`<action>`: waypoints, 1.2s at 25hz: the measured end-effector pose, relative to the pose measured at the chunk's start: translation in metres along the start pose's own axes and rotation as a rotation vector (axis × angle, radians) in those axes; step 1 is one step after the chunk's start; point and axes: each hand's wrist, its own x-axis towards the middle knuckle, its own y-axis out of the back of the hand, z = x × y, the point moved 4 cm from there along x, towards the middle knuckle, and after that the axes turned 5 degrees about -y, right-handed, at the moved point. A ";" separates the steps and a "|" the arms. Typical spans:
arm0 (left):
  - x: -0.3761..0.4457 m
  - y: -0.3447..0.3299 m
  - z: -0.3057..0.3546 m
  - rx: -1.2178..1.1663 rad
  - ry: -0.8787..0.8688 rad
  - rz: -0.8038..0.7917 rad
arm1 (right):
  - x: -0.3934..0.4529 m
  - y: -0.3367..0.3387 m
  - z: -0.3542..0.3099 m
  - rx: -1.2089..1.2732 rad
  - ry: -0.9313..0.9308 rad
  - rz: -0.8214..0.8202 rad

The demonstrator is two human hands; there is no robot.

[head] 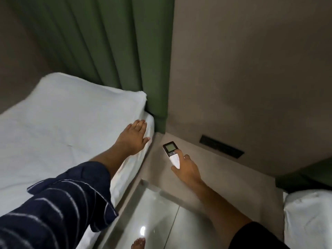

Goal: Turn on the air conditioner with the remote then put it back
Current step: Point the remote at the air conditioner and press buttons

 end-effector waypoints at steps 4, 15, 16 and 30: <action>-0.103 0.151 -0.069 0.060 0.245 0.173 | -0.045 0.109 -0.158 0.021 0.341 0.079; -0.593 0.403 -0.186 0.324 1.017 0.451 | -0.371 0.263 -0.563 0.126 1.272 0.205; -0.636 0.412 -0.188 0.333 1.086 0.450 | -0.403 0.266 -0.586 0.157 1.317 0.192; -0.992 0.459 -0.165 0.431 1.507 0.507 | -0.720 0.292 -0.759 0.543 1.555 -0.028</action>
